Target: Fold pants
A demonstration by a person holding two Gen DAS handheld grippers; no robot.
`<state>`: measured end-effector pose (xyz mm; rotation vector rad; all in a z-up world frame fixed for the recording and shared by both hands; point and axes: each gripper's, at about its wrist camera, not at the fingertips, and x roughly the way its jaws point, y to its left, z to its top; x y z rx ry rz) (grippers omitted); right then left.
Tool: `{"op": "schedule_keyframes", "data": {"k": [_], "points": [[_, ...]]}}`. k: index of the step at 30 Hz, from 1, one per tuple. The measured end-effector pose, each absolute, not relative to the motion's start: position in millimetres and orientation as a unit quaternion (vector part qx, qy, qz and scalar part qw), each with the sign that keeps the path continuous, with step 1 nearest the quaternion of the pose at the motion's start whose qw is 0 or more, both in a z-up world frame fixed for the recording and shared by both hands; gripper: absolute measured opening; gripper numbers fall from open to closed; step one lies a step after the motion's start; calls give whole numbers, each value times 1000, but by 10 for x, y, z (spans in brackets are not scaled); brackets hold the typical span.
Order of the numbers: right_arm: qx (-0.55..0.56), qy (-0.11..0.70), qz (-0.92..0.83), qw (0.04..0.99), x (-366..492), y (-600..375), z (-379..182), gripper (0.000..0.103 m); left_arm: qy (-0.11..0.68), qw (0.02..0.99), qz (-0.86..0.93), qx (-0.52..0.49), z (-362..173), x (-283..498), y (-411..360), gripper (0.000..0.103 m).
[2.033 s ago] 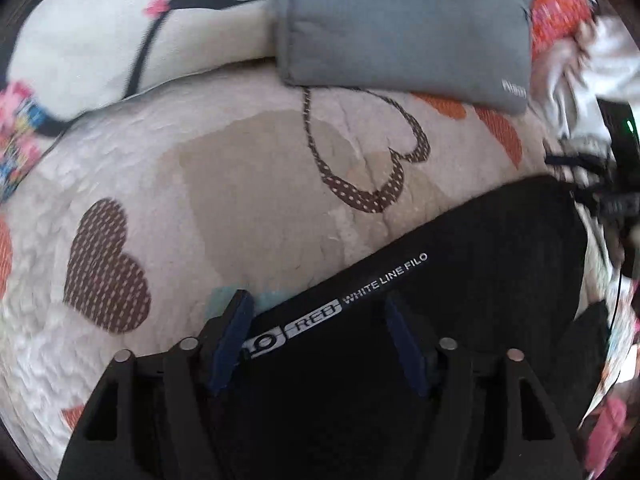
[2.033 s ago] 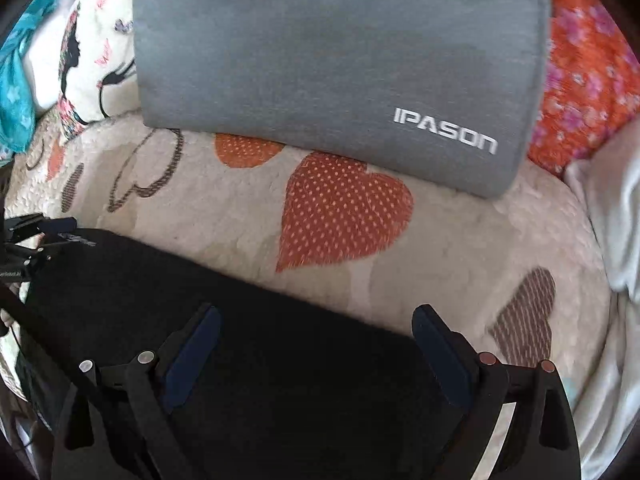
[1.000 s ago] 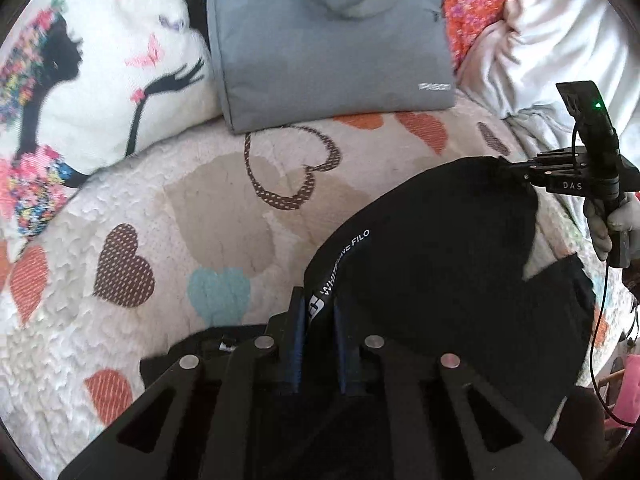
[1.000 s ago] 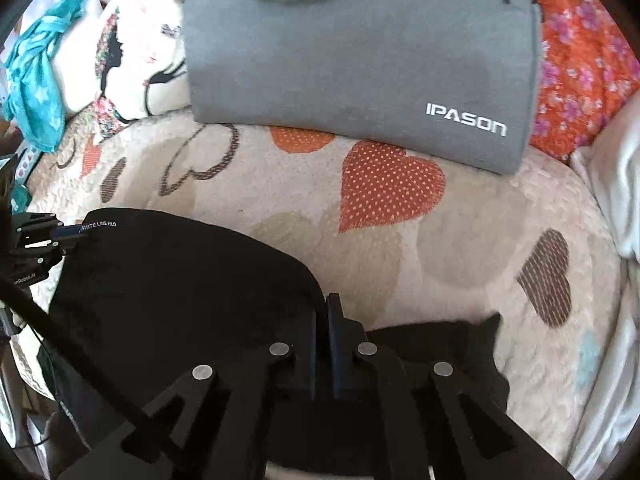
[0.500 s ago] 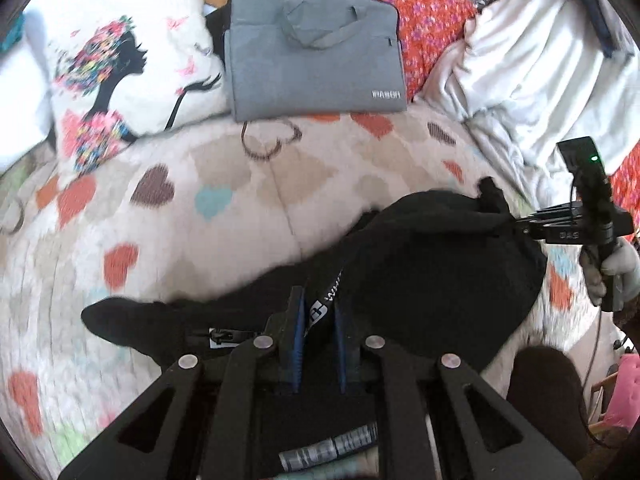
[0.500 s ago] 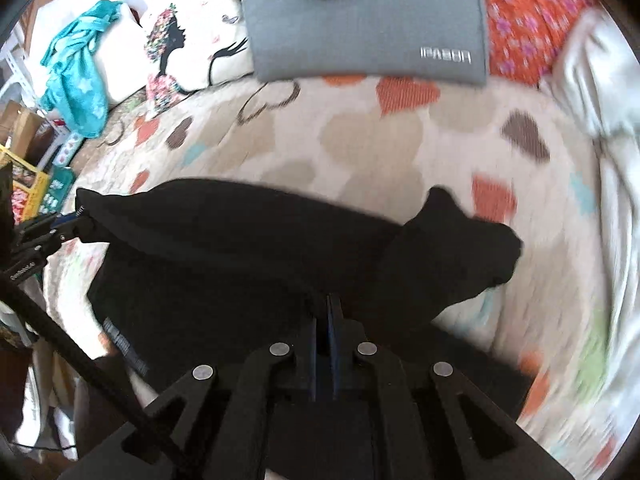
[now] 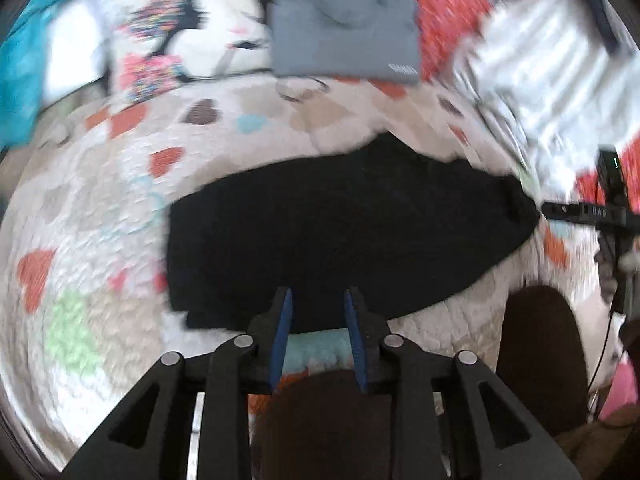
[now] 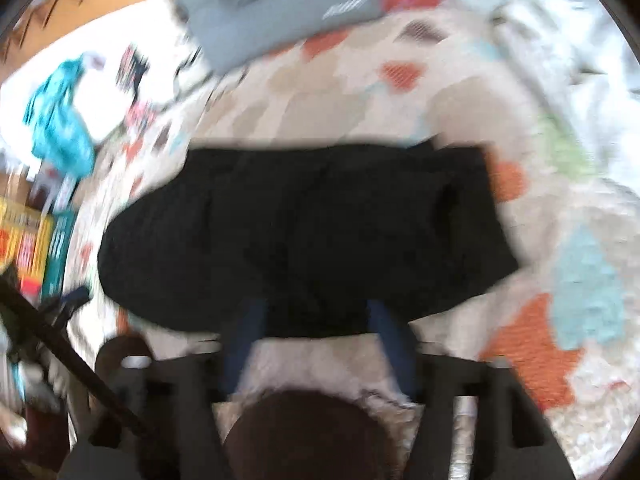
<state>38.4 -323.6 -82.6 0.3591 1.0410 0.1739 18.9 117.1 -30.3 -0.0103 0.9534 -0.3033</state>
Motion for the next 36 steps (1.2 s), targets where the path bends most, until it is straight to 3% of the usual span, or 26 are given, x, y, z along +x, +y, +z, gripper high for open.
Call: {"op": "schedule_keyframes", "data": {"k": [4, 11, 12, 13, 14, 23, 25, 30, 36], "points": [[187, 472, 41, 860, 520, -3393, -713, 77, 449, 886, -96, -59, -241, -10, 1525, 33], [93, 490, 14, 867, 971, -2984, -880, 77, 445, 887, -56, -110, -177, -162, 1824, 35], [83, 503, 14, 860, 1035, -2933, -954, 64, 444, 887, -51, -112, -165, -159, 1838, 35], [82, 511, 16, 855, 1050, -2918, -1024, 26, 442, 888, -48, -117, -147, -156, 1850, 35], [87, 518, 18, 851, 1060, -2933, -1058, 15, 439, 889, -47, -124, -126, -157, 1863, 35], [210, 503, -72, 836, 577, -4039, -1166, 16, 443, 881, -49, -161, -219, -63, 1901, 35], [247, 498, -81, 827, 476, -4225, -1240, 38, 448, 877, -49, -166, -251, -51, 1886, 35], [281, 476, -112, 826, 262, -4450, -1181, 49, 452, 875, -39, -169, -288, -43, 1919, 42], [272, 433, -136, 848, 112, -4465, -789, 52, 452, 871, -39, -190, -350, -18, 1978, 42]]}}
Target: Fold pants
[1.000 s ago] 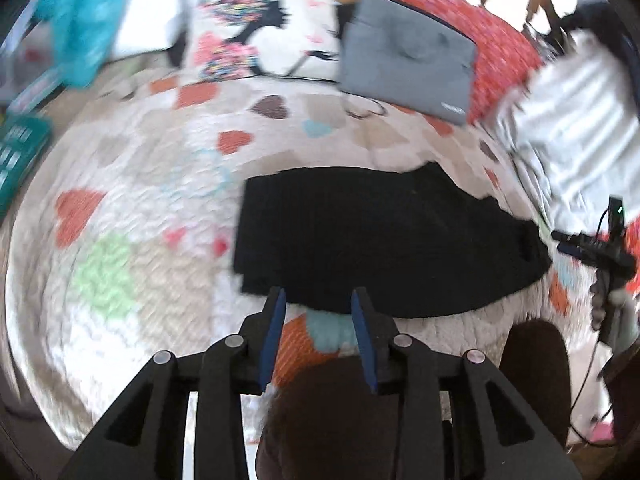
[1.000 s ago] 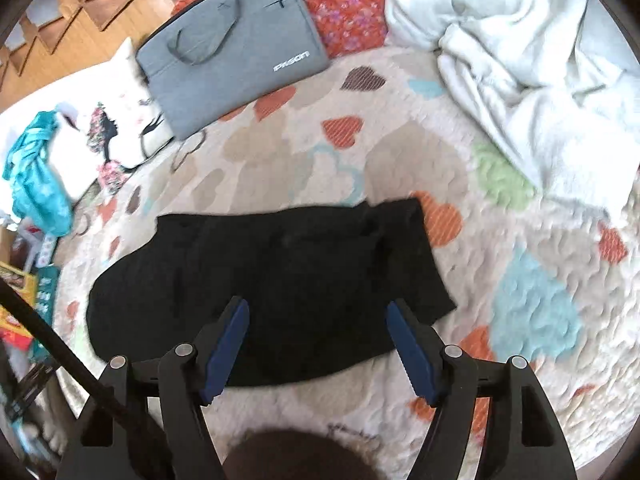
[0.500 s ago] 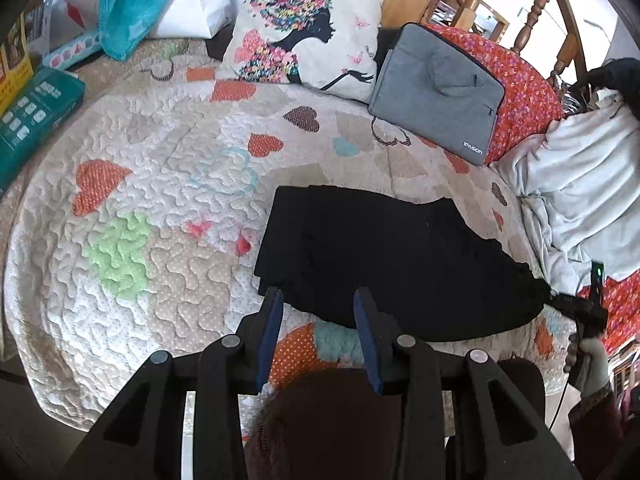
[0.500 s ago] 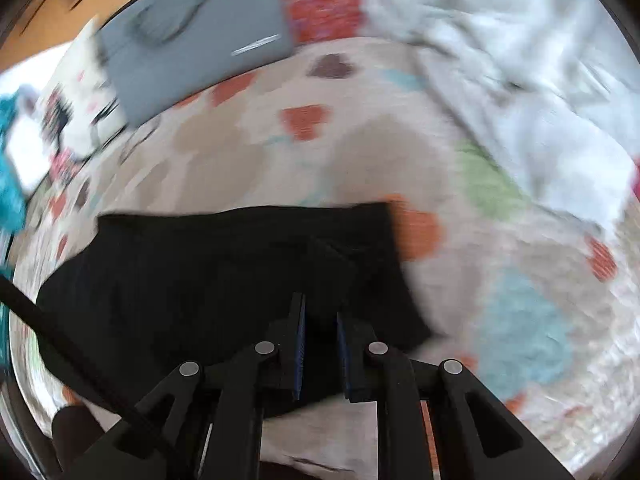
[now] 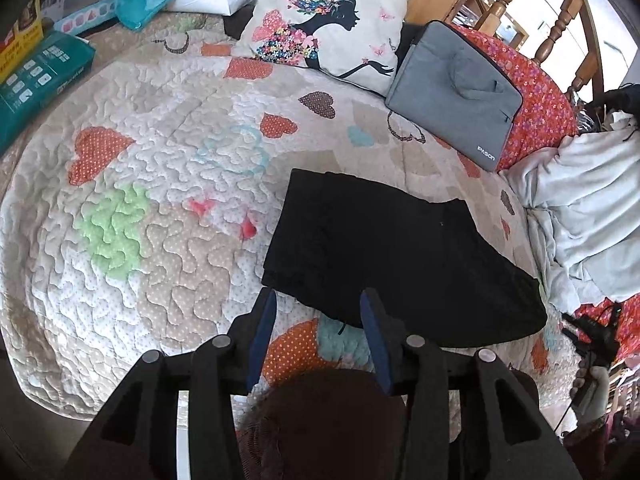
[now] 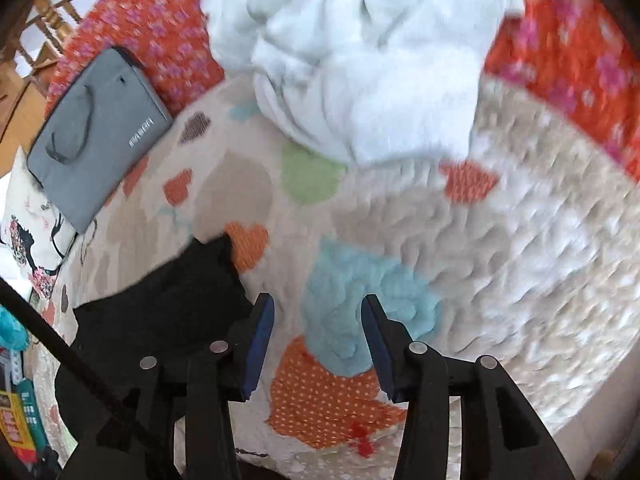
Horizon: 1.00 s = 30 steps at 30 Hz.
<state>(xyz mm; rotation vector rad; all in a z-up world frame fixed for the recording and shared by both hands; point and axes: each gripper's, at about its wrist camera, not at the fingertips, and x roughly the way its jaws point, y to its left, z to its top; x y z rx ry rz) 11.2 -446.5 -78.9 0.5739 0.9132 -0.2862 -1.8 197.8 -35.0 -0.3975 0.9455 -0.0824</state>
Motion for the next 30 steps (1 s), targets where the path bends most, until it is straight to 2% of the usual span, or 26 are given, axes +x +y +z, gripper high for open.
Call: {"op": "schedule_keyframes", "data": {"k": [3, 4, 6, 11, 12, 14, 17, 22, 27, 30], "points": [[281, 430, -37, 857, 350, -4148, -641, 58, 455, 867, -45, -197, -398, 14, 1932, 42], [286, 433, -7, 855, 432, -4068, -653, 63, 456, 866, -47, -199, -406, 18, 1913, 42], [313, 456, 63, 831, 710, -3813, -789, 66, 458, 865, -53, -200, -402, 10, 1877, 42], [340, 526, 49, 778, 1154, -3675, -1366, 65, 446, 870, -54, -201, -256, 36, 1936, 48], [363, 523, 33, 770, 1168, -3767, -1428, 58, 441, 874, -51, -198, -209, 64, 1975, 52], [364, 516, 13, 776, 1142, -3828, -1333, 57, 432, 878, -53, -199, -163, 148, 2049, 57], [290, 502, -8, 815, 1152, -3683, -987, 60, 438, 871, -68, -213, -254, 313, 2086, 57], [232, 498, 98, 830, 1340, -2993, -610, 60, 459, 853, -105, -226, -546, 602, 1884, 57], [232, 516, 228, 792, 1714, -2072, -635, 60, 502, 829, -106, -222, -935, 830, 1750, 57], [213, 546, 249, 771, 2011, -1564, -830, 60, 498, 820, -116, -257, -1074, 851, 1833, 57]]}}
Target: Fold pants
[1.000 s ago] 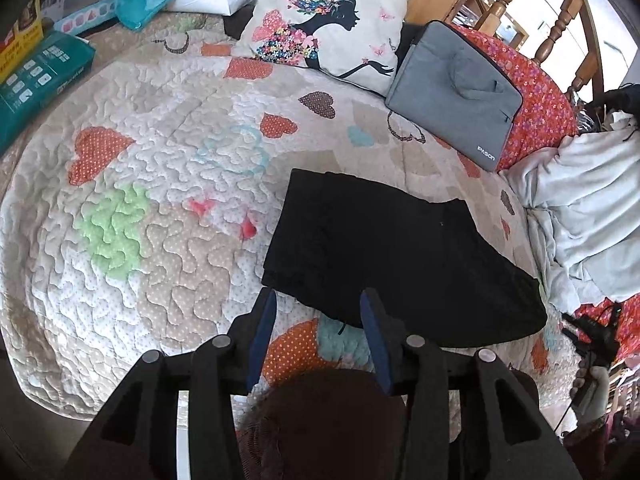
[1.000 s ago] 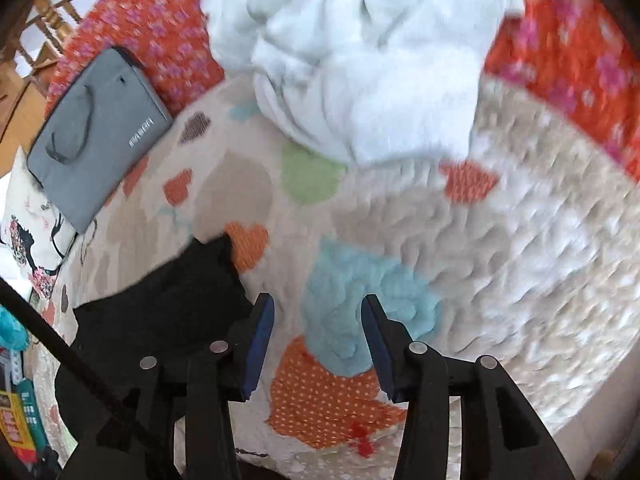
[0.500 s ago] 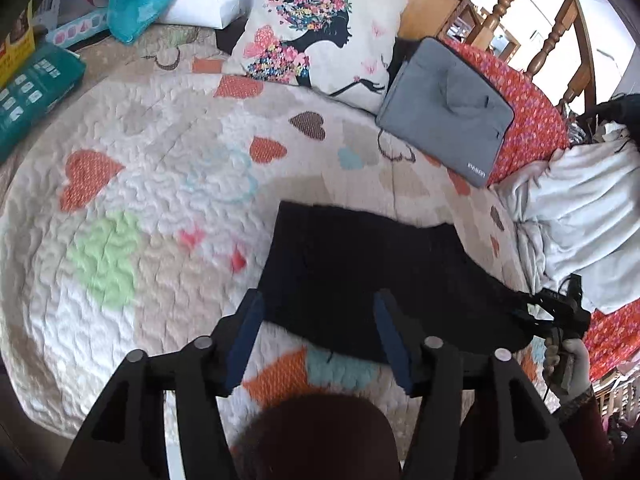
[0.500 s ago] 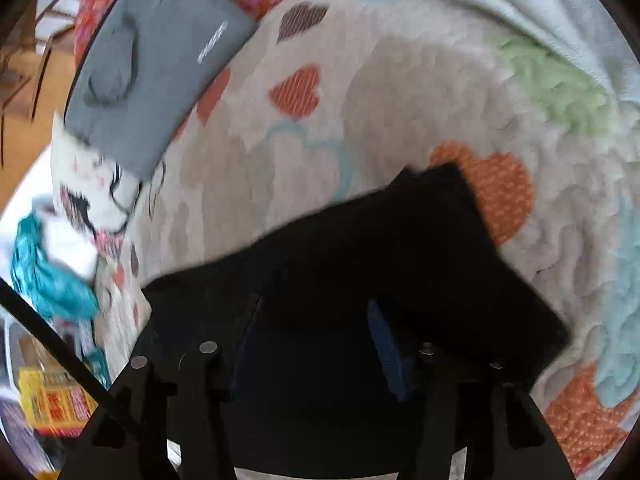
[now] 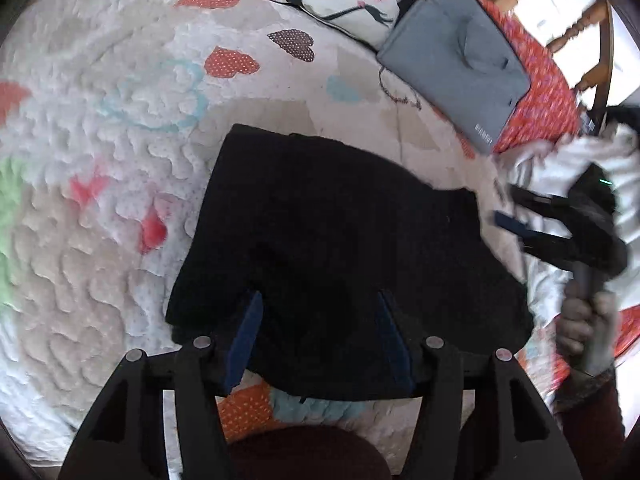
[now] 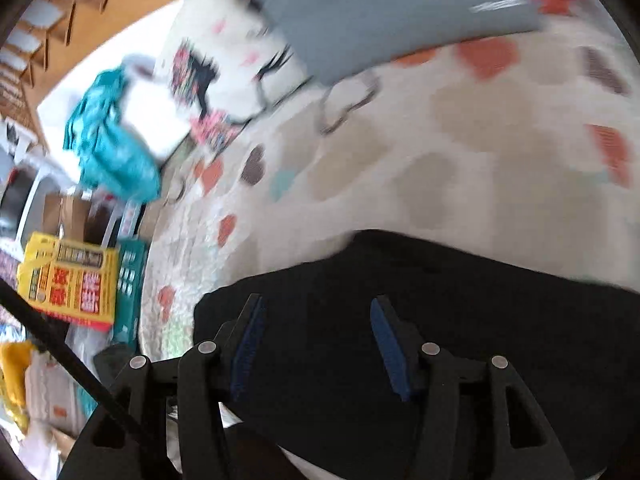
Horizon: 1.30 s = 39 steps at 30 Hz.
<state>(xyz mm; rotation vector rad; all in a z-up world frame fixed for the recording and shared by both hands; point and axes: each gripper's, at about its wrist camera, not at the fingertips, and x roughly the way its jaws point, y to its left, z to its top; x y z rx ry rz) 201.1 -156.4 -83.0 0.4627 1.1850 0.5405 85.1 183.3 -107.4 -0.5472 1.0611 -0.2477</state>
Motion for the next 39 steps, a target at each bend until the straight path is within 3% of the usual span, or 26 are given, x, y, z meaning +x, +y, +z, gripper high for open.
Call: {"op": "schedule_keyframes", "data": {"k": [6, 11, 15, 17, 19, 21, 24, 28, 33, 39], "points": [[232, 576, 177, 763, 2712, -1317, -1345, 59, 493, 823, -126, -252, -1087, 852, 1828, 57], [195, 562, 105, 797, 2848, -1311, -1206, 57, 483, 821, -139, -272, -1088, 836, 1898, 57], [113, 501, 127, 849, 2507, -1123, -636, 57, 452, 825, -146, -304, -950, 684, 2121, 57], [47, 449, 130, 883, 2162, -1012, -331, 66, 439, 835, -125, -307, -876, 587, 2253, 57], [8, 397, 143, 906, 1816, -918, -148, 99, 432, 838, -98, -320, -851, 486, 2405, 57], [5, 436, 177, 882, 1728, -780, -200, 100, 425, 835, -76, -342, -861, 366, 2555, 57], [52, 510, 241, 824, 1723, -521, -423, 87, 420, 832, -53, -360, -898, 239, 2679, 57], [78, 561, 303, 767, 1775, 72, -719, 79, 425, 829, -36, -362, -958, 107, 2741, 57], [121, 594, 352, 713, 1924, 815, -1048, 79, 423, 826, -27, -373, -986, -2, 2842, 57], [128, 609, 318, 715, 2087, 1125, -1345, 96, 416, 834, -24, -361, -856, -85, 2876, 57]]}}
